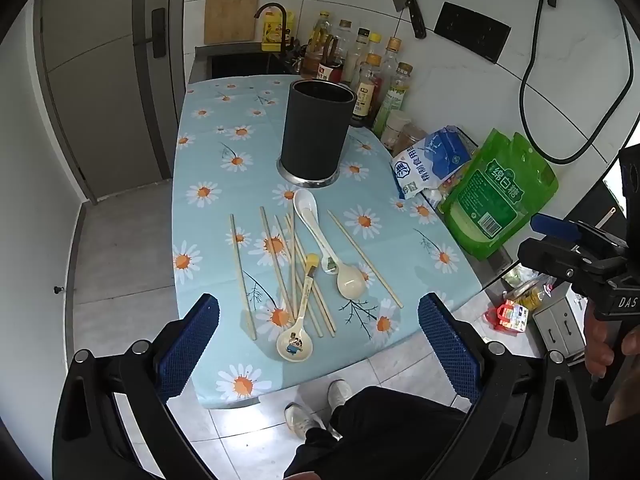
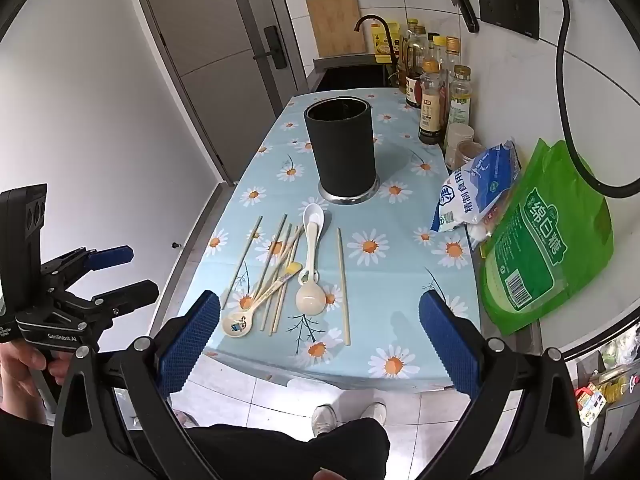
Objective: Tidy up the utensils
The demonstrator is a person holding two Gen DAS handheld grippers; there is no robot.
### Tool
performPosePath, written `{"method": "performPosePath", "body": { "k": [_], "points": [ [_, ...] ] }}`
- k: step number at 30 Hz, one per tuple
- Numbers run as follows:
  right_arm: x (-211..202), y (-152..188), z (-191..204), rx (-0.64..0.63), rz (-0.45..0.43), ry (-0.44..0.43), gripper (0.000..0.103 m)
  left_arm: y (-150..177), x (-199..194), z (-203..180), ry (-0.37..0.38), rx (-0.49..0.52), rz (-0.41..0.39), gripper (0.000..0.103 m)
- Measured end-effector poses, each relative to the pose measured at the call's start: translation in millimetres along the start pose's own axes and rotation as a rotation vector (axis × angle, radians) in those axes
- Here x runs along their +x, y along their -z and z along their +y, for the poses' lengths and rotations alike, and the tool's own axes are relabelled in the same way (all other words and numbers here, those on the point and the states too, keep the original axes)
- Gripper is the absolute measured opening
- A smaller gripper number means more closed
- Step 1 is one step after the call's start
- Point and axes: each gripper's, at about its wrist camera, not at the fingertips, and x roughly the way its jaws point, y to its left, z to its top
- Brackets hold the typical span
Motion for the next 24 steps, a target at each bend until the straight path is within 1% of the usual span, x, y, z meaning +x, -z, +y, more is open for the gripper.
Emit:
{"method": "performPosePath", "body": {
  "k": [8,10,12,24],
  "points": [
    [1.2,0.8,1.4,-0.004,-0.002,-0.002,0.099,-1.5,-6.1,1.2,-0.004,0.018,0.003,0.096],
    [-4.4,-1.6,4.5,-0.007,-0.004,0.0,0.099,-2.0,-6.0,2.4,-0.005,0.02,-0.002,0.096],
    [-4.5,-1.9,2.6,0.001,-0.003,-0.002,0.099,-0.3,-3.8,-0.6,-0.011,0.023,-0.003,0.096],
    [-3.4,-0.2,-6.3,0.015,0.002,0.005,0.099,-1.0,0.5,-3.5,0.003,0.02,0.005,0.096]
  ]
}}
